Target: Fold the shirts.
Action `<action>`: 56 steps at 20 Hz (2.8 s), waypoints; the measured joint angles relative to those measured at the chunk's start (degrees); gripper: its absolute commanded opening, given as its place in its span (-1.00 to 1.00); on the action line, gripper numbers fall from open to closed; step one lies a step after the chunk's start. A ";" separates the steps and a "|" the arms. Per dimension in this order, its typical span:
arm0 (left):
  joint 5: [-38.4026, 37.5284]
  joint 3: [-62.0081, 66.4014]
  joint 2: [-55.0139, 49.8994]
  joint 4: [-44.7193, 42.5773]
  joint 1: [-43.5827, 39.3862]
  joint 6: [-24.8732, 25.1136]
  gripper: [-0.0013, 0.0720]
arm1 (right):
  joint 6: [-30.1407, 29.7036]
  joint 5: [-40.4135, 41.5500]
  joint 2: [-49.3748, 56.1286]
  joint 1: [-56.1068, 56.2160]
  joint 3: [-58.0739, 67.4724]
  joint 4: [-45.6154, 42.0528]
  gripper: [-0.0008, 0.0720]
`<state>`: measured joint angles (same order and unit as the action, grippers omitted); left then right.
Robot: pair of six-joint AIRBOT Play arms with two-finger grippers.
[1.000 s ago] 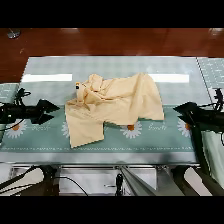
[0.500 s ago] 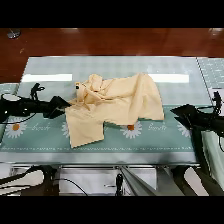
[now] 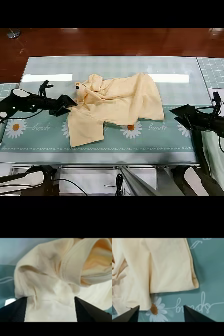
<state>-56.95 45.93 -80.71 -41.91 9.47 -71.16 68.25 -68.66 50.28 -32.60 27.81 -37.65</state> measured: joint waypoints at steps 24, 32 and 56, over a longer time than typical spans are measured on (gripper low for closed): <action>-4.59 7.21 -5.16 -2.89 -5.92 -1.51 -0.88 | 8.09 3.54 6.69 4.87 -1.40 -11.85 0.74; -6.05 7.30 -5.16 -2.86 -5.92 -1.51 -0.88 | 10.27 10.32 22.84 15.65 9.27 -8.04 0.58; -7.50 53.37 22.14 7.17 9.18 -4.15 -0.88 | 17.55 -3.32 2.80 23.76 78.73 -28.65 -0.91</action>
<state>-64.45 99.31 -58.57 -34.74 18.65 -75.31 85.80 -71.99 53.08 -8.84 106.54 -66.30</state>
